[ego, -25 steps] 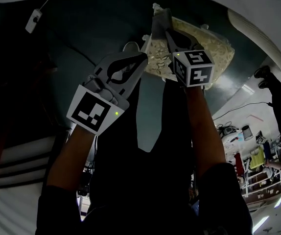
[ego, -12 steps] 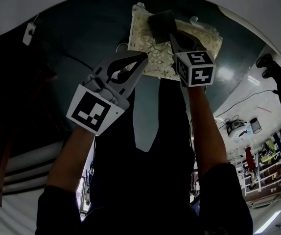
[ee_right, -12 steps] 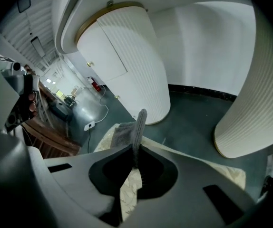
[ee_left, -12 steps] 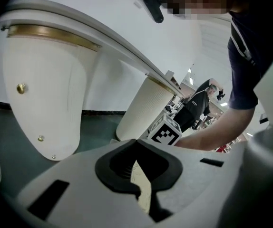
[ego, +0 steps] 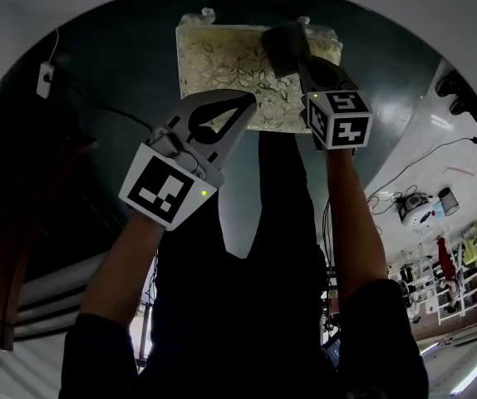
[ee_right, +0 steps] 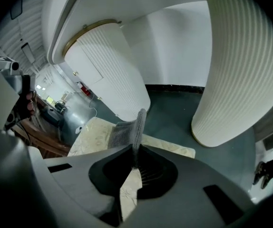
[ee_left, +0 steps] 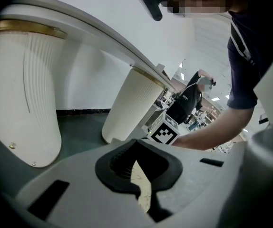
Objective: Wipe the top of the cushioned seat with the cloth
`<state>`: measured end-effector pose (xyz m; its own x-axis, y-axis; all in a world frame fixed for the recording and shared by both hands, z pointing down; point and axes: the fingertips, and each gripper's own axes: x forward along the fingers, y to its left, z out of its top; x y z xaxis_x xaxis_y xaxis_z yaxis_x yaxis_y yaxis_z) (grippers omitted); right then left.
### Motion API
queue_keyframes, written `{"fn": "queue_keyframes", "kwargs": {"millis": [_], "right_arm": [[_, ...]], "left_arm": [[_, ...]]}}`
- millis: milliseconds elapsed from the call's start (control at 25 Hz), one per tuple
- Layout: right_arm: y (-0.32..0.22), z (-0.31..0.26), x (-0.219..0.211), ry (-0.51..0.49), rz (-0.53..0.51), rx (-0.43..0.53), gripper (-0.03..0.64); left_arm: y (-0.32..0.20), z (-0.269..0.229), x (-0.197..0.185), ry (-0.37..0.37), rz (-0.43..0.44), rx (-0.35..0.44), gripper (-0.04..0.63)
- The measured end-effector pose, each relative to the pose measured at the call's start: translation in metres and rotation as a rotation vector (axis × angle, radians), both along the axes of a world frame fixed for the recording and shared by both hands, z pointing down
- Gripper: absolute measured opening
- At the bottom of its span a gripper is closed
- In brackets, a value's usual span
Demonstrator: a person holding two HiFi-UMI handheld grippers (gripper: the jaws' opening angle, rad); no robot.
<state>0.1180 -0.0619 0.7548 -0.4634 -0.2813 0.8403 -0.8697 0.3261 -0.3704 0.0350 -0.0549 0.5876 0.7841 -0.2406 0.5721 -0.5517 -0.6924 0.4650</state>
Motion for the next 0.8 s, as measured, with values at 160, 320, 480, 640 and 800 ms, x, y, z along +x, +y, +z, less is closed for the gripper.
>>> {"fn": "queue_keyframes", "kwargs": {"millis": [160, 320, 480, 640, 800], "right_arm": [[0.006, 0.001, 0.038, 0.014, 0.037, -0.004, 0.034], [0.013, 0.004, 0.07, 0.03, 0.063, -0.005, 0.032], [0.017, 0.003, 0.096, 0.044, 0.085, -0.001, 0.034], [0.023, 0.001, 0.117, 0.053, 0.098, 0.002, 0.034], [0.028, -0.004, 0.131, 0.07, 0.115, 0.012, 0.034]], "left_arm": [[0.0, 0.002, 0.032, 0.002, 0.03, -0.003, 0.006], [0.003, 0.006, 0.056, 0.005, 0.054, -0.002, 0.008], [0.008, 0.006, 0.076, 0.008, 0.073, -0.001, 0.008], [0.013, 0.008, 0.093, 0.011, 0.078, -0.008, 0.008], [0.017, 0.005, 0.103, 0.019, 0.09, -0.001, 0.008]]}}
